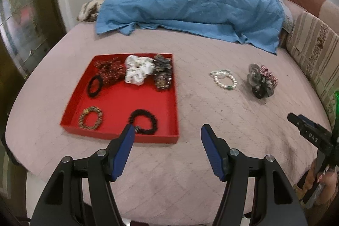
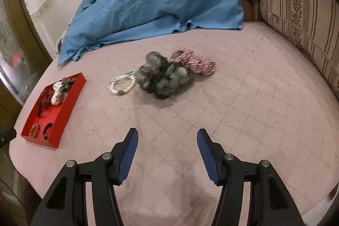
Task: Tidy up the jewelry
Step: 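Move both tools away from the tray toward the remaining accessories, then grasp the white pearl bracelet with left tool while right grasps the red plaid scrunchie, then carry pearl bracelet and plaid scrunchie into the red tray and open both tools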
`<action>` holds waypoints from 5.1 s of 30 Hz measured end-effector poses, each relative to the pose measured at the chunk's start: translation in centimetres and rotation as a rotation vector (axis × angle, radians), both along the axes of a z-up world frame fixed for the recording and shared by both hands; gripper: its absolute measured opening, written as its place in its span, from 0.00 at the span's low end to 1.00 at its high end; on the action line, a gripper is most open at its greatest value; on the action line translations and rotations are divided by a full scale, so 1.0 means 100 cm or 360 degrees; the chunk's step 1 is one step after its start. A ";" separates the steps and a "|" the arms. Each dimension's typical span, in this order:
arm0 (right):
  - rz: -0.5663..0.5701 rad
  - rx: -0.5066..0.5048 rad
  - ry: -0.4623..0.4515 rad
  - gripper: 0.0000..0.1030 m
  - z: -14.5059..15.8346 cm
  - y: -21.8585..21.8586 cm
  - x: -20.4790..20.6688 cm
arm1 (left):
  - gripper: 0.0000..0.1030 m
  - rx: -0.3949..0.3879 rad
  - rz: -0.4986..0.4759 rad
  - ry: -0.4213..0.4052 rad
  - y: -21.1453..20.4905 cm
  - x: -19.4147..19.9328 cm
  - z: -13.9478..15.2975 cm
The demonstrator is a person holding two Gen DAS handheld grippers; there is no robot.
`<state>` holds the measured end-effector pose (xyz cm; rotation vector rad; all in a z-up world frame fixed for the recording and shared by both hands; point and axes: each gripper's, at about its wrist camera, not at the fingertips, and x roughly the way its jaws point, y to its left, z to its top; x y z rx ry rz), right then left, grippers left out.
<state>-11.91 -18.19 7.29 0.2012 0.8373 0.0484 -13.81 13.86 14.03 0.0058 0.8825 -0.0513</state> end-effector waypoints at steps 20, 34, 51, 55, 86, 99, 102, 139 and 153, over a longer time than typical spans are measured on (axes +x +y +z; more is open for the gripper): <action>-0.0027 0.0103 -0.0175 0.66 -0.008 -0.069 0.118 | 0.53 -0.0229 -0.0161 0.0273 -0.095 0.151 -0.063; 0.0169 0.0200 -0.0096 0.67 -0.037 -0.064 0.159 | 0.40 -0.0198 -0.0205 0.0363 -0.121 0.212 -0.111; 0.0090 0.0340 -0.0082 0.13 -0.036 -0.085 0.163 | 0.09 -0.0164 -0.0161 0.0329 -0.119 0.181 -0.089; 0.0019 0.0341 -0.0084 0.13 -0.034 -0.097 0.161 | 0.09 -0.0191 -0.0194 0.0317 -0.117 0.158 -0.073; -0.0091 0.0087 -0.0166 0.13 -0.001 -0.050 0.035 | 0.09 -0.0206 -0.0140 -0.0014 -0.012 0.030 0.023; 0.0270 0.0093 -0.0181 0.13 0.042 0.035 0.007 | 0.09 -0.0252 0.0085 -0.0088 0.067 0.011 0.037; 0.0395 0.0106 -0.0169 0.13 0.046 0.067 0.009 | 0.09 -0.0270 0.0124 -0.0105 0.084 0.012 0.042; 0.0877 0.0000 0.0165 0.13 -0.008 0.291 0.122 | 0.09 -0.0446 0.0148 0.0184 0.148 0.101 -0.053; 0.0858 -0.0001 0.0158 0.32 -0.008 0.290 0.121 | 0.26 -0.0391 0.0190 0.0098 0.146 0.072 -0.033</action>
